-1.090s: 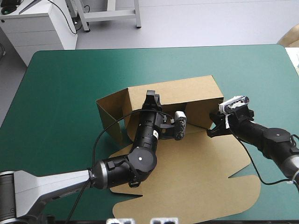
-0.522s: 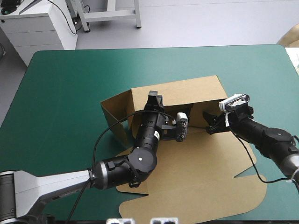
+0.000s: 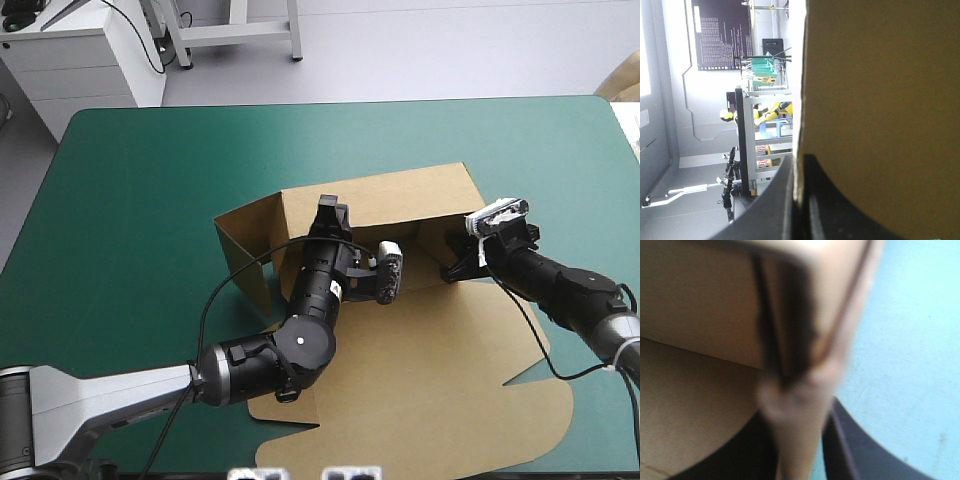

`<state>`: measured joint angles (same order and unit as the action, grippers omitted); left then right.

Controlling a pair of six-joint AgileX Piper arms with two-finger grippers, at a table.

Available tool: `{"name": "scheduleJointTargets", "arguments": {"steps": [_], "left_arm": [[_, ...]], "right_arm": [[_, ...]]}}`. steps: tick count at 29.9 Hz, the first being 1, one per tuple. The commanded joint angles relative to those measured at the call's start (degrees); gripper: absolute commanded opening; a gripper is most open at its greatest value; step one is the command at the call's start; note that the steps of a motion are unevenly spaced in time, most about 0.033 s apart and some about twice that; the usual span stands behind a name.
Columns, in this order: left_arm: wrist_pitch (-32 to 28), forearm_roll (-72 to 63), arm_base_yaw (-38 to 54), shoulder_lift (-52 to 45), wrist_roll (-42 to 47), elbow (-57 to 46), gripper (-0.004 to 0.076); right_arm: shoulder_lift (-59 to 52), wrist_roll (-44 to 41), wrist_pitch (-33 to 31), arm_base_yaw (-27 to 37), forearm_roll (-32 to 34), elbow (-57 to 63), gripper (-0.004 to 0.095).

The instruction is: Fold the box

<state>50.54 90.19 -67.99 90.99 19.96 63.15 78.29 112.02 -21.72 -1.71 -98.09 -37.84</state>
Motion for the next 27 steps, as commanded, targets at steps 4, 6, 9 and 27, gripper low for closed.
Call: {"name": "scheduleJointTargets", "arguments": {"steps": [4,6,9,27], "left_arm": [[2.5,4.3,-0.2,-2.2,0.9,1.8,-0.0008],[2.5,4.3,-0.2,-2.2,1.3,1.8,-0.0008],[2.5,4.3,-0.2,-2.2,2.0,1.8,0.0015],[0.0,10.0,-3.1,-2.2,11.1,1.9,0.0489]], "right_arm": [[-1.4,1.0,-4.8,-0.3,-4.6,-1.7,-0.0015],[-1.4,-0.1,-4.8,-0.3,-4.6,-1.7,-0.0014],[-1.4,-1.0,-4.2,-0.3,-4.2,-1.7,-0.0014],[3.9,-46.6,2.4,-0.3,34.7,-15.4,-0.0014]]}}
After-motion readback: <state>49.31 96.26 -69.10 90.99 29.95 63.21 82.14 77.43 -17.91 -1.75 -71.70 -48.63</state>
